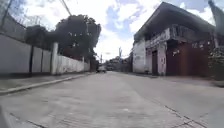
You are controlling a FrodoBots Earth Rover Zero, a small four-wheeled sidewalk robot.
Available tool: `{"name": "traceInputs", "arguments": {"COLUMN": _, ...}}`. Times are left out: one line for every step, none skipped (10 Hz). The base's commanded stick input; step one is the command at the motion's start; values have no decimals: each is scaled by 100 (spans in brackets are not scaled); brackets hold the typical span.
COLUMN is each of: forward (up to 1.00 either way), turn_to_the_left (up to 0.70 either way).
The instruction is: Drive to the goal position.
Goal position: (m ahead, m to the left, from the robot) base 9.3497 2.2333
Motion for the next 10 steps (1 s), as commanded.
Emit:
{"name": "traceInputs", "arguments": {"forward": 70, "turn_to_the_left": 0}}
{"name": "traceInputs", "arguments": {"forward": 70, "turn_to_the_left": 0}}
{"name": "traceInputs", "arguments": {"forward": 70, "turn_to_the_left": 0}}
{"name": "traceInputs", "arguments": {"forward": 70, "turn_to_the_left": 0}}
{"name": "traceInputs", "arguments": {"forward": 70, "turn_to_the_left": 0}}
{"name": "traceInputs", "arguments": {"forward": 70, "turn_to_the_left": 0}}
{"name": "traceInputs", "arguments": {"forward": 70, "turn_to_the_left": 0}}
{"name": "traceInputs", "arguments": {"forward": 70, "turn_to_the_left": -4}}
{"name": "traceInputs", "arguments": {"forward": 70, "turn_to_the_left": -19}}
{"name": "traceInputs", "arguments": {"forward": 70, "turn_to_the_left": -23}}
